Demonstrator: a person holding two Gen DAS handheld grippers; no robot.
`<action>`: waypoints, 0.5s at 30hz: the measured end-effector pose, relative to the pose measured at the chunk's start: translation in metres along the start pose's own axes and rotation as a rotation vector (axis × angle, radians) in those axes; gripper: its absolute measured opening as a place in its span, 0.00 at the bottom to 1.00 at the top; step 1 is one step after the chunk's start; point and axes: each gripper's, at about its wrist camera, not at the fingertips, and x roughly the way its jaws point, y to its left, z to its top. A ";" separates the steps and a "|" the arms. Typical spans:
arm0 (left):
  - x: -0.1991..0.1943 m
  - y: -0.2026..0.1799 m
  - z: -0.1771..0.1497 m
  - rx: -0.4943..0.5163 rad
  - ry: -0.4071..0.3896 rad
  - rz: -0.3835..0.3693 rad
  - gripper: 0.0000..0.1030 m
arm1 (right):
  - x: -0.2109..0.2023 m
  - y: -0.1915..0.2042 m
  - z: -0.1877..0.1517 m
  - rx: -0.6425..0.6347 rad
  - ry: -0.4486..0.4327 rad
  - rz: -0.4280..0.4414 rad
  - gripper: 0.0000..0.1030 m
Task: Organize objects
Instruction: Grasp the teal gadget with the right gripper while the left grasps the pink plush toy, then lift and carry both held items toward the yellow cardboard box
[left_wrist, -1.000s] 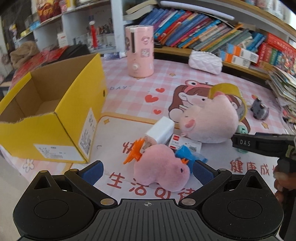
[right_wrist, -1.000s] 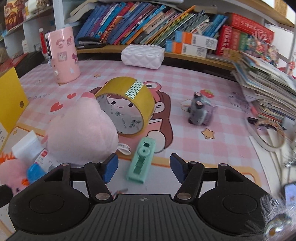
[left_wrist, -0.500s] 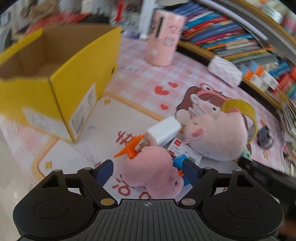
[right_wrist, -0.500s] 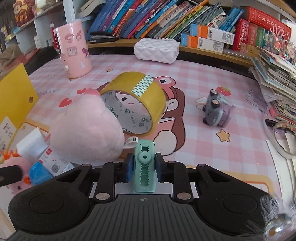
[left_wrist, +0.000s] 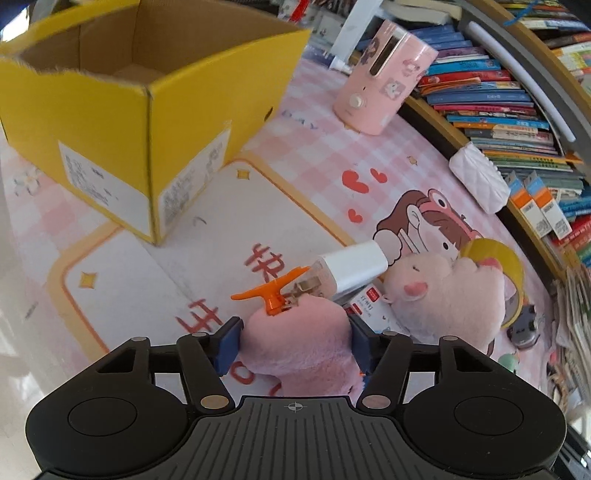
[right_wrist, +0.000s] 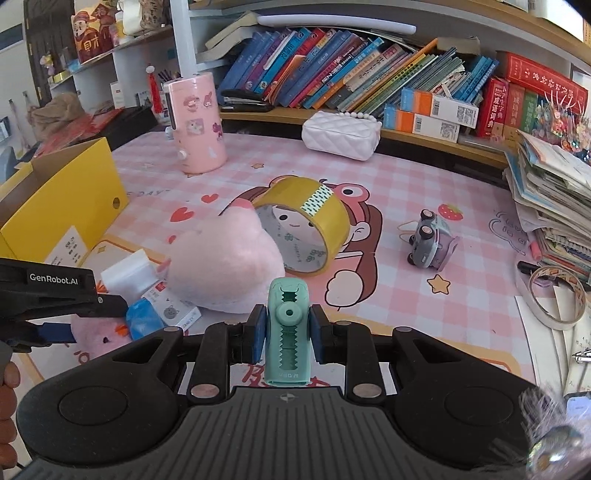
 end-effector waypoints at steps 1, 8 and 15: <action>-0.005 0.000 0.000 0.013 -0.010 -0.005 0.58 | -0.001 0.001 0.000 0.001 0.000 0.002 0.23; -0.031 0.001 -0.008 0.113 -0.067 -0.008 0.58 | -0.002 0.015 -0.004 0.008 0.014 0.042 0.23; -0.046 0.008 -0.013 0.154 -0.074 -0.041 0.58 | -0.008 0.035 -0.014 -0.020 0.026 0.059 0.23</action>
